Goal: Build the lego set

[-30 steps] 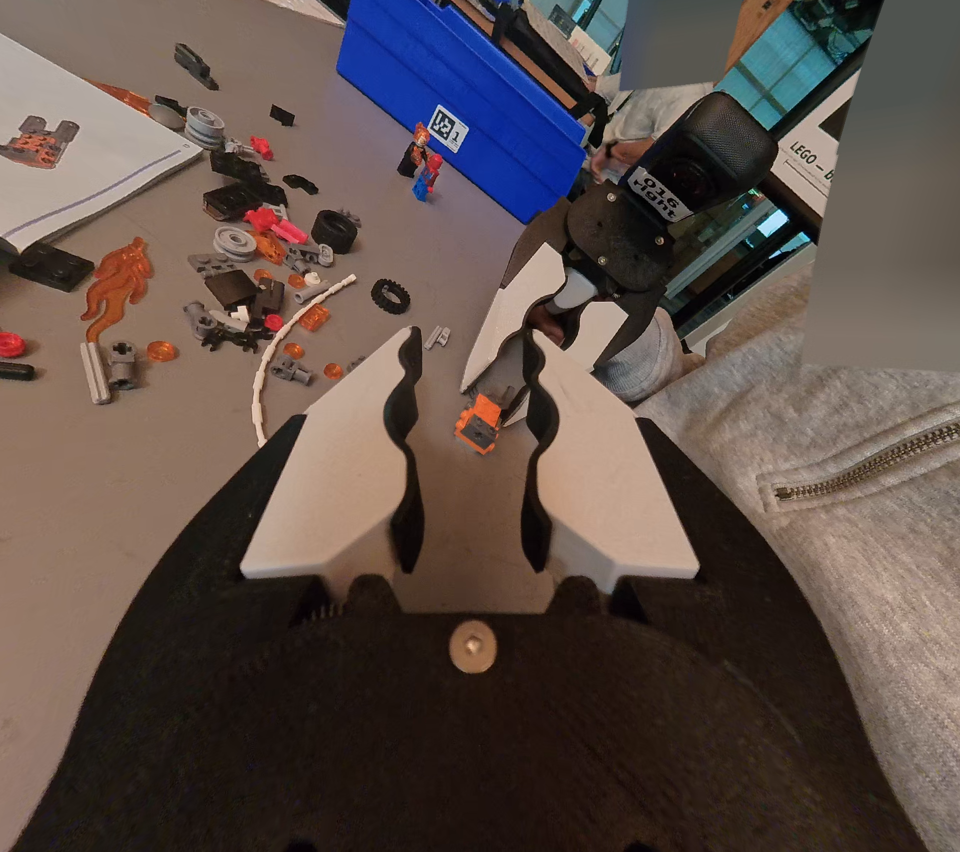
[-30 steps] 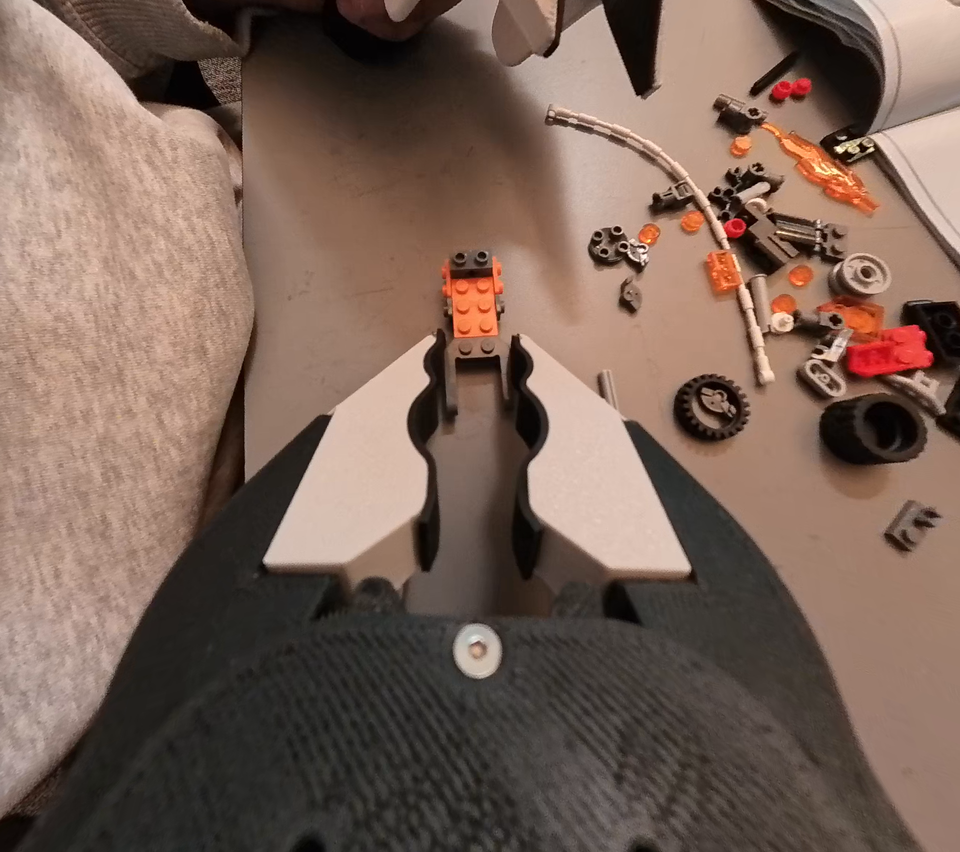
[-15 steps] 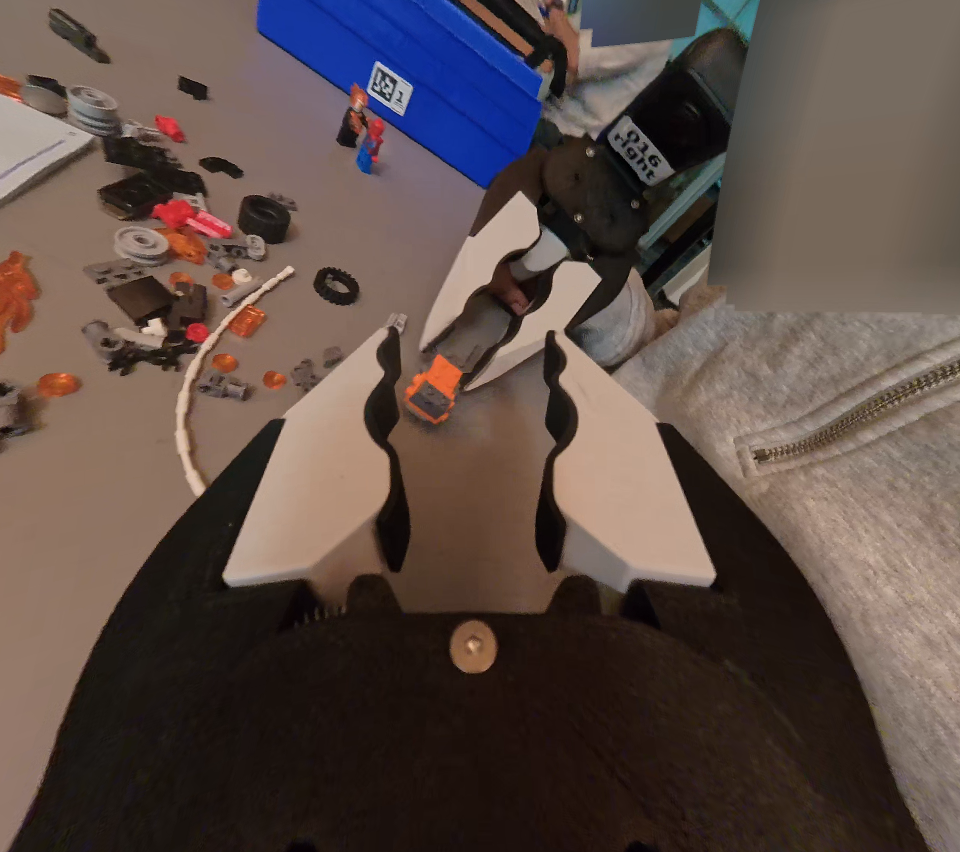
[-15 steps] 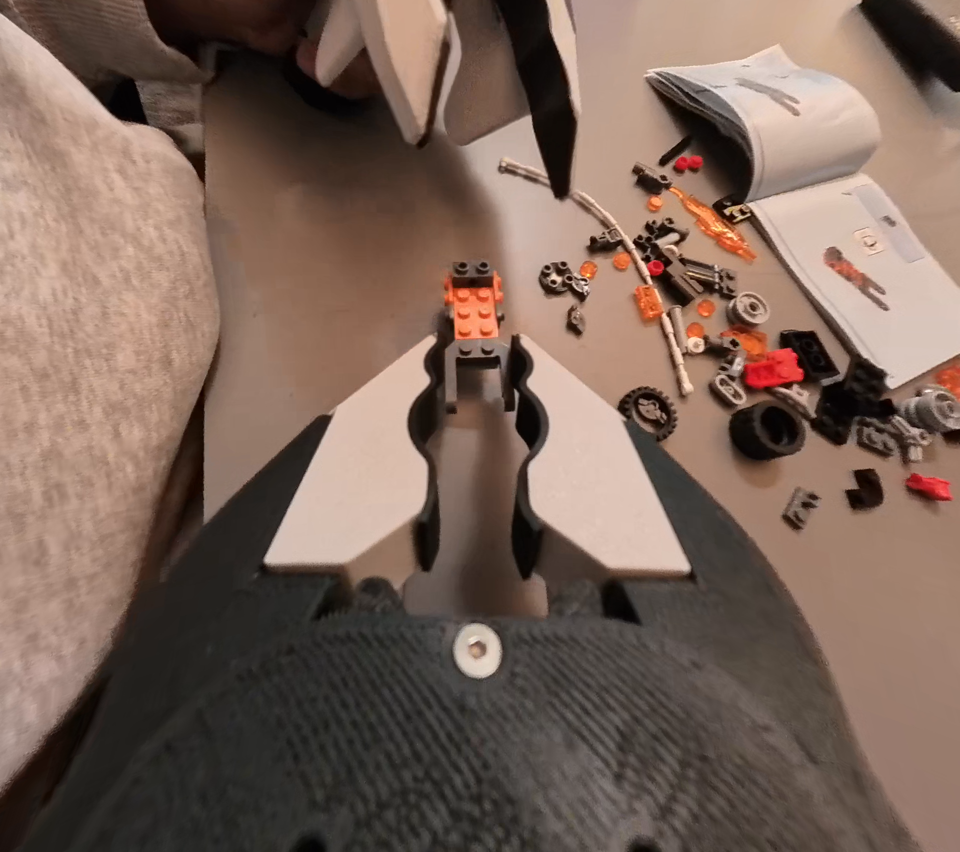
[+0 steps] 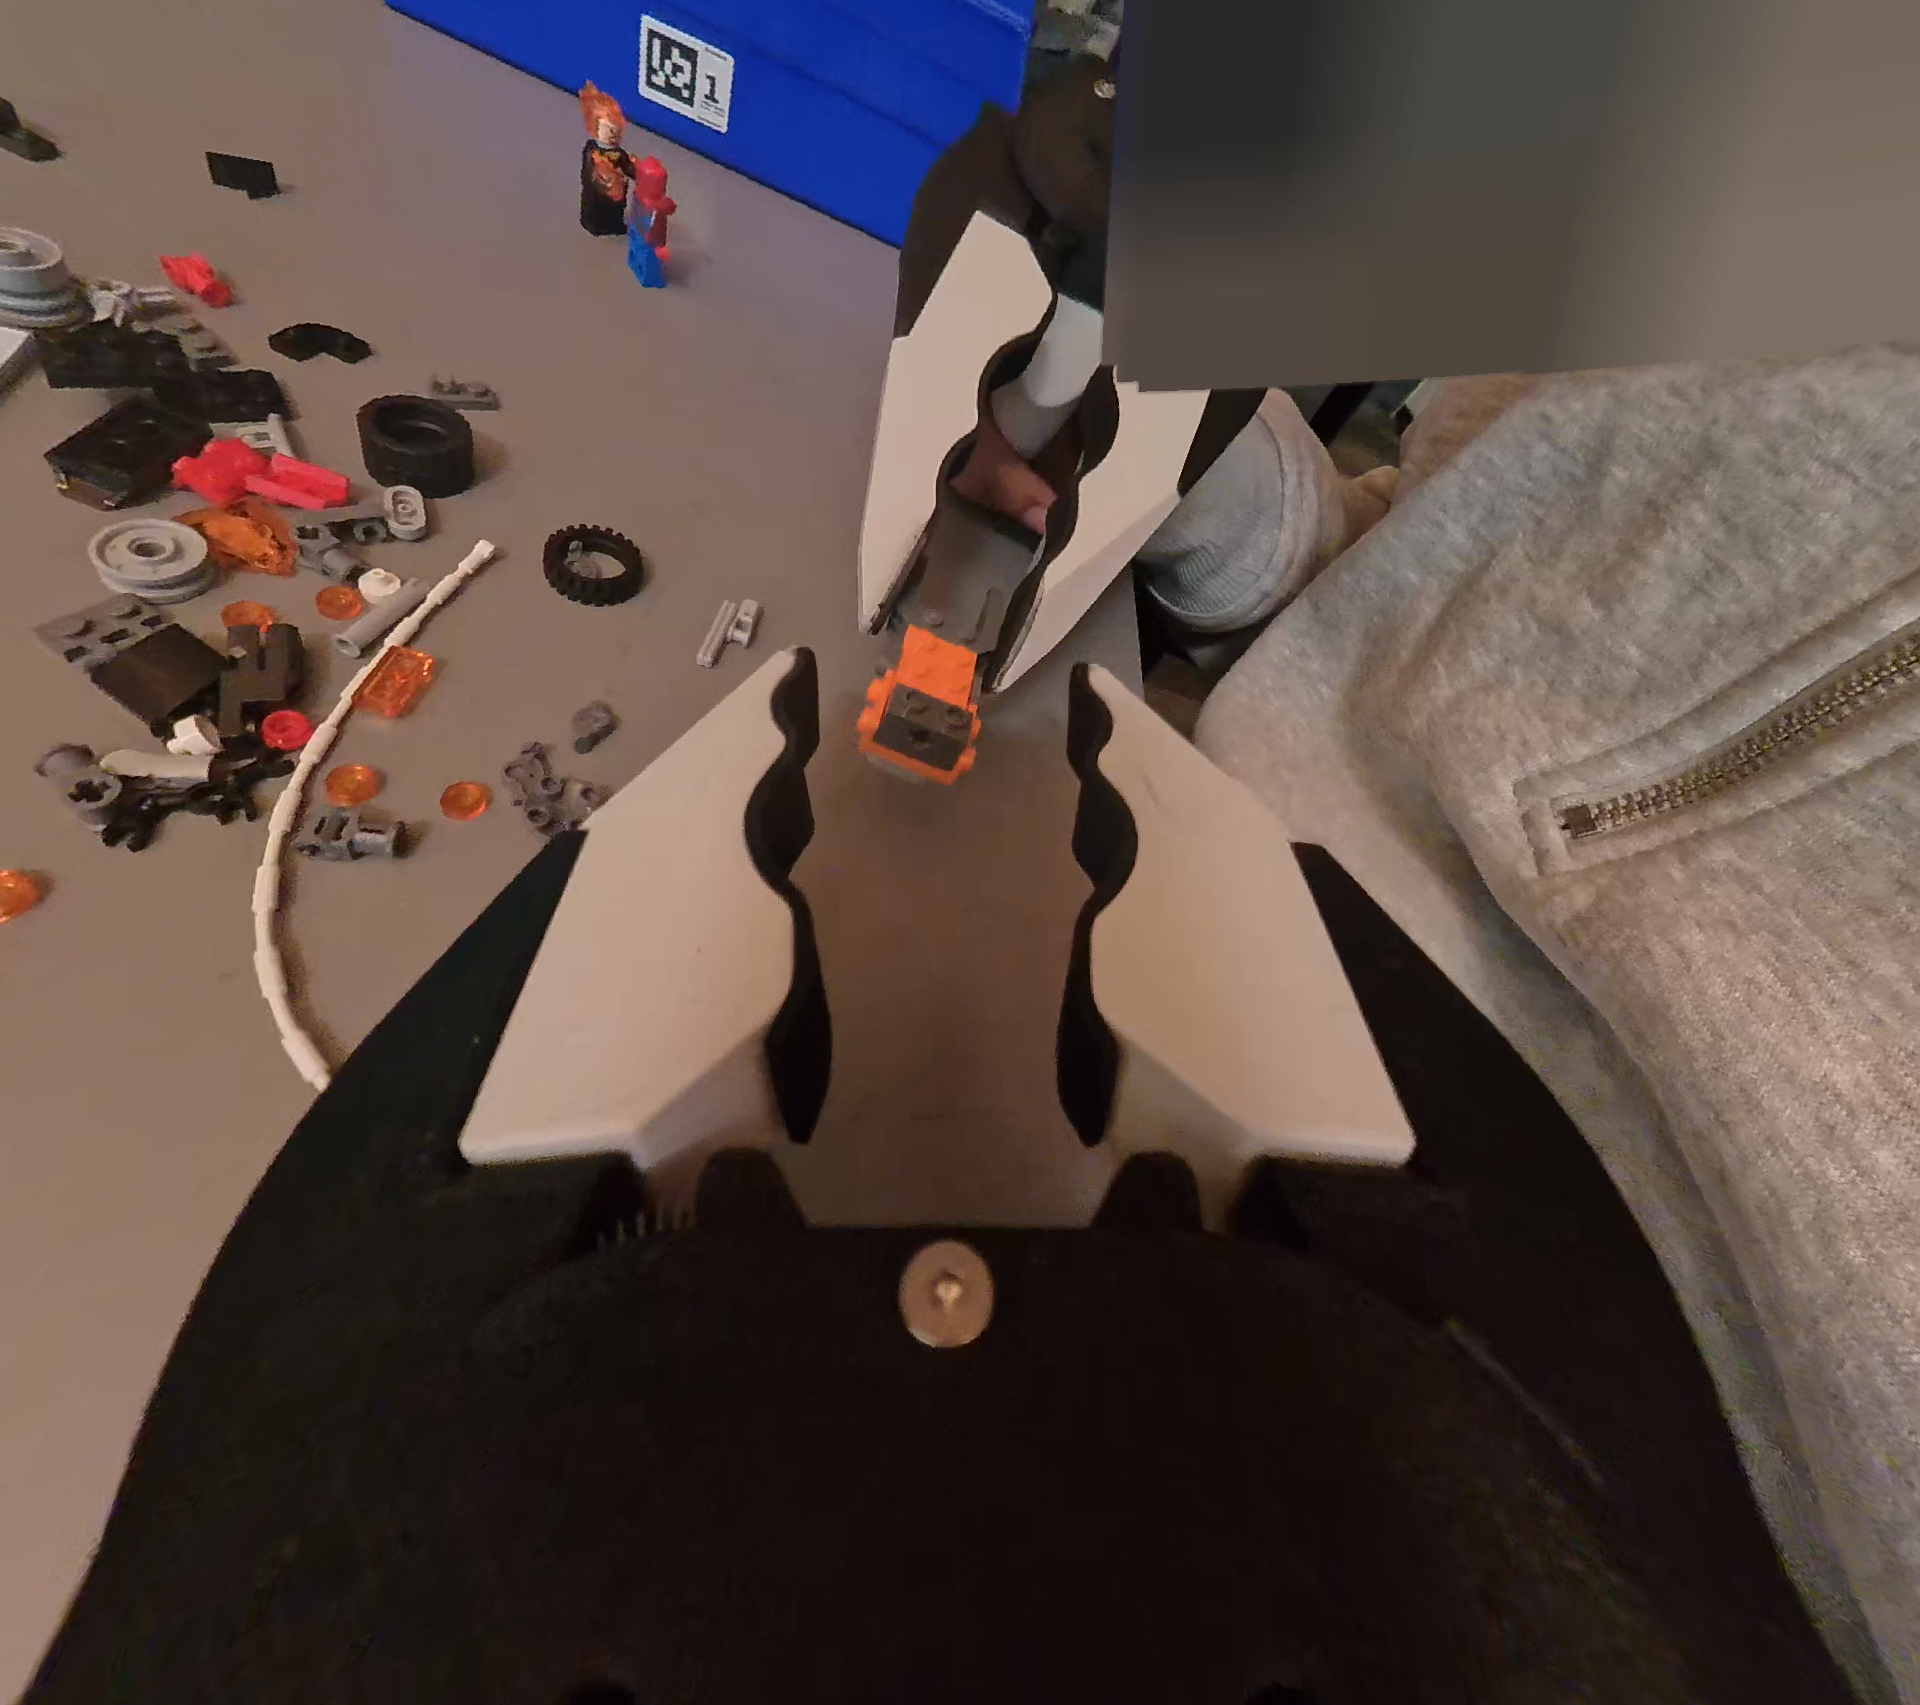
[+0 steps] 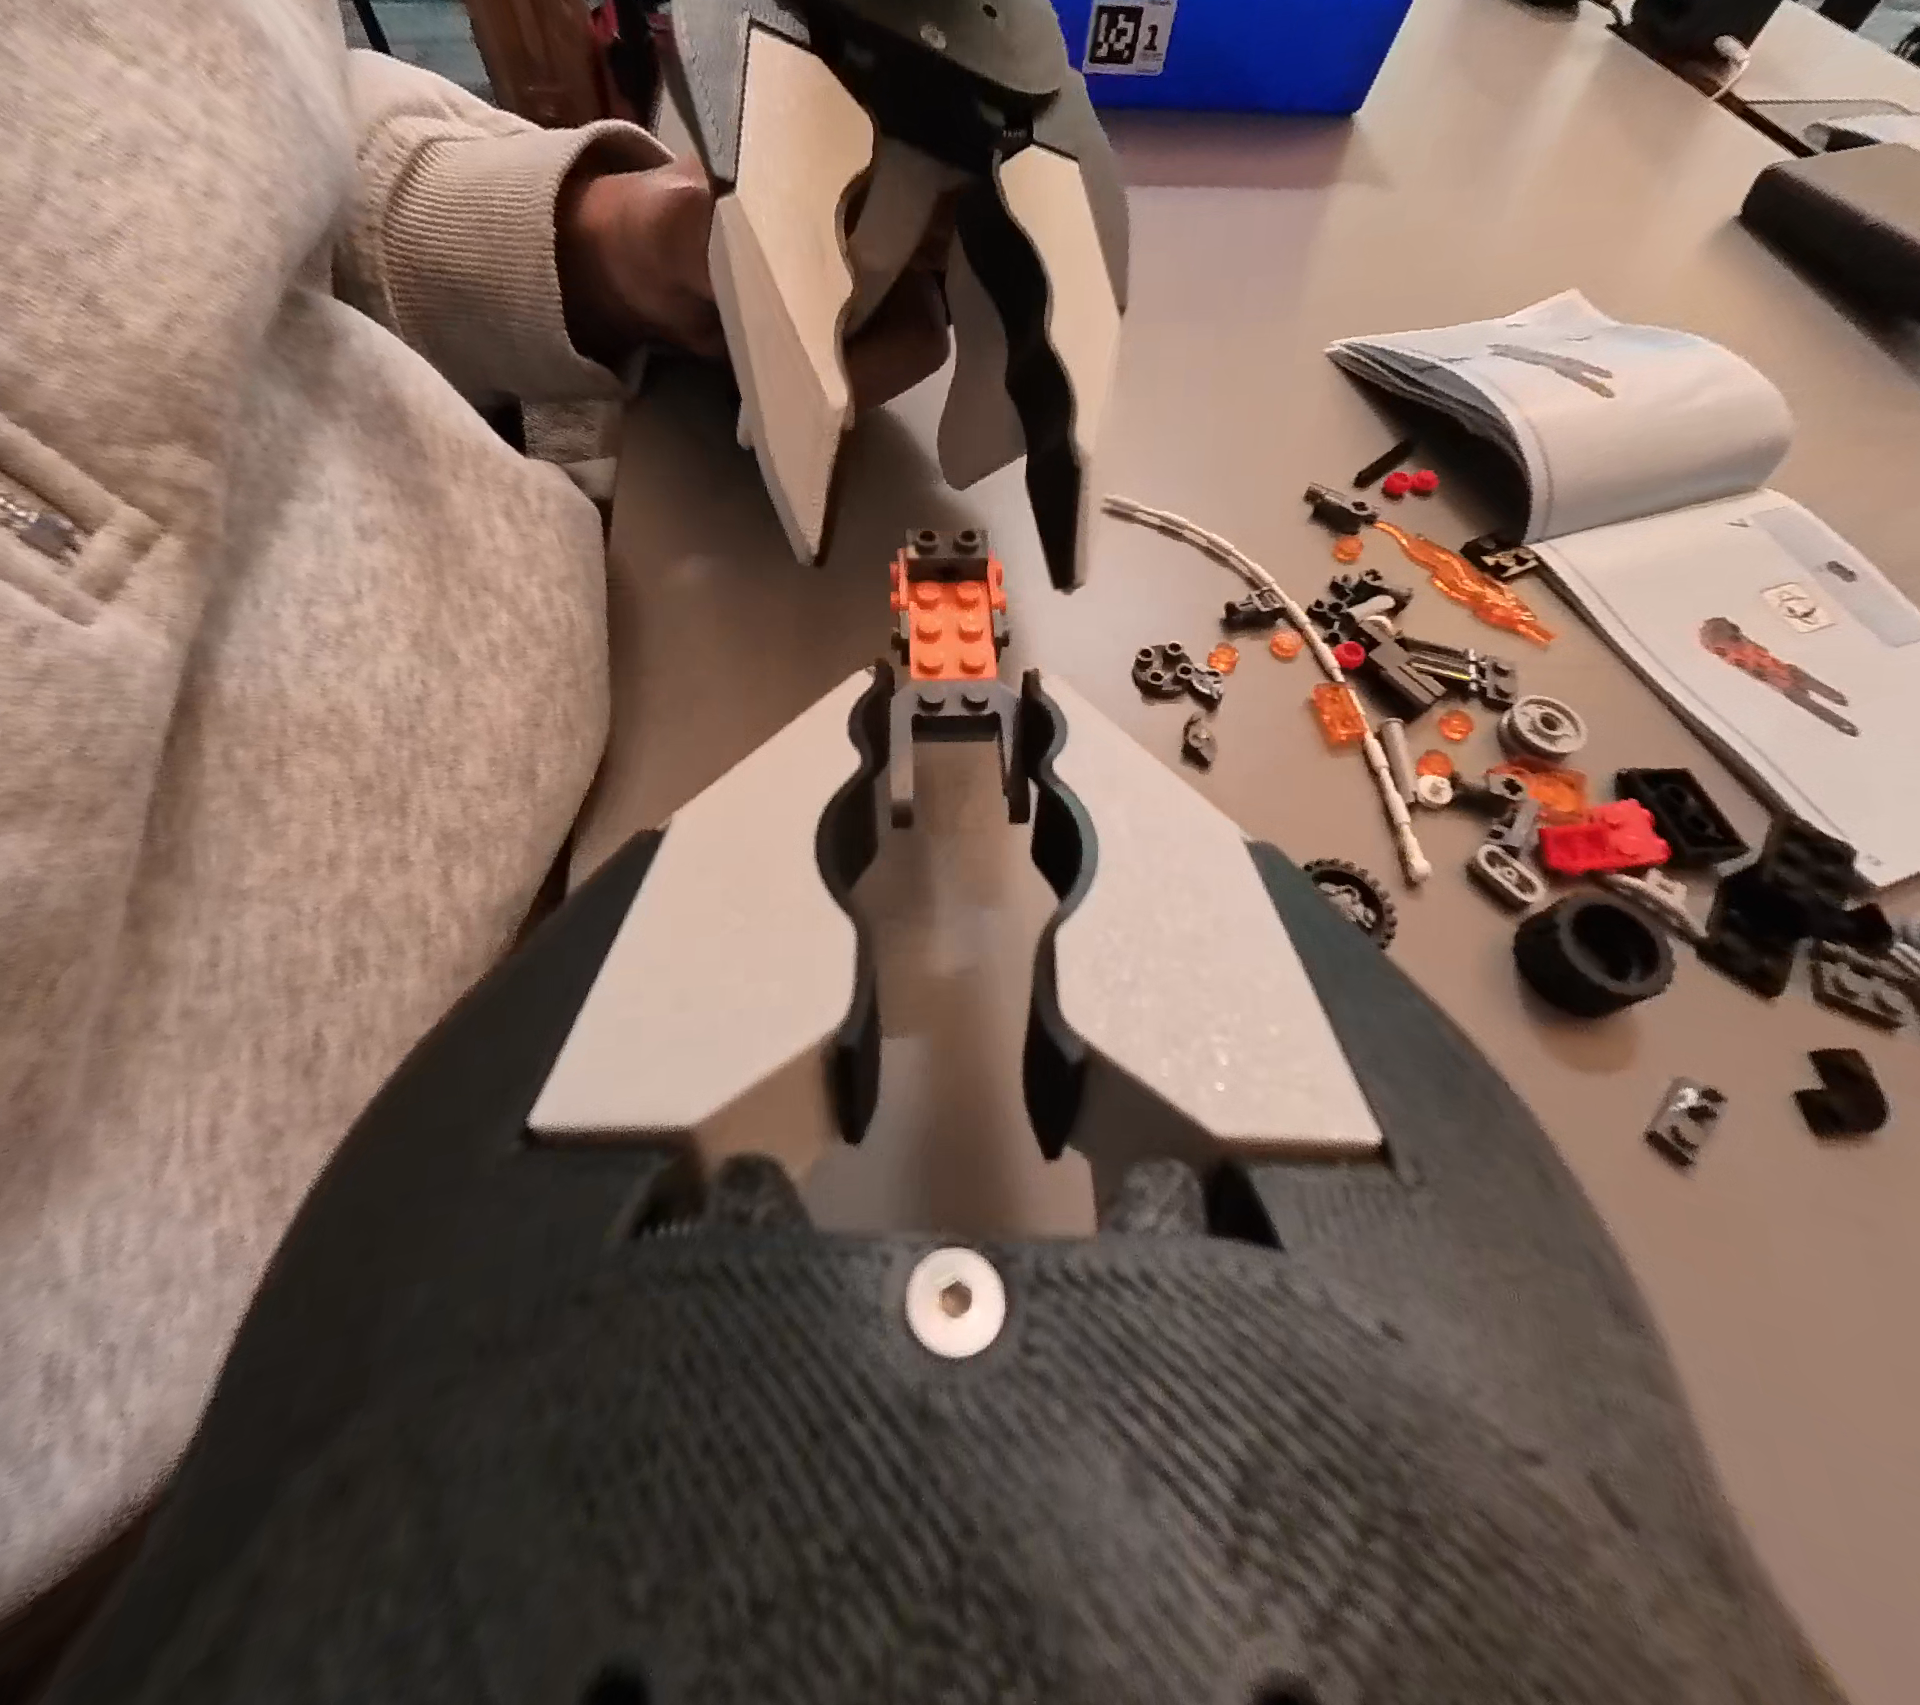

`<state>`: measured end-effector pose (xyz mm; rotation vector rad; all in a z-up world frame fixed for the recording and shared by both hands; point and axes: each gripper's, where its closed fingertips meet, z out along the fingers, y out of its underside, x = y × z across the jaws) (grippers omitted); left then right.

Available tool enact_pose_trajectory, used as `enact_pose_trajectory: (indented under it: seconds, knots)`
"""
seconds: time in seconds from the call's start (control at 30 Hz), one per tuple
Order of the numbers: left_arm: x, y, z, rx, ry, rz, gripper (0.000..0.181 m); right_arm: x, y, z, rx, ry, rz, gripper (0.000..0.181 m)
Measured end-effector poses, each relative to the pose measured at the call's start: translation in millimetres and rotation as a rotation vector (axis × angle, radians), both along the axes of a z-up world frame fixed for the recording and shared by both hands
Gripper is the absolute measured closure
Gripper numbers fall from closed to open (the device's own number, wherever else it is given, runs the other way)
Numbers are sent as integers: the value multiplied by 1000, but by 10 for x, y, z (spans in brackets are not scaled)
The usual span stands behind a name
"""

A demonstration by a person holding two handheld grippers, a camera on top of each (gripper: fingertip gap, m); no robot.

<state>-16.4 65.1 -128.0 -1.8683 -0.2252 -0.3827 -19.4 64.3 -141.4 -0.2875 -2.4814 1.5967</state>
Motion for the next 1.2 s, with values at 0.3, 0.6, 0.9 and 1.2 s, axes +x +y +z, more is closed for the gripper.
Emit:
enact_pose_trajectory:
  seconds: [0.3,0.6,0.9,1.2]
  knots:
    - [54,18,-32,-26,31,-21,151,38,-14,-14,-1,-36,29,158]
    - [90,25,-40,-32,25,-42,150,50,-16,8,-22,-53,41,158]
    - [97,28,-49,-41,39,-40,151,77,8,55,-49,-78,44,158]
    - [73,28,-59,-50,49,-20,160,109,22,88,-62,-99,54,158]
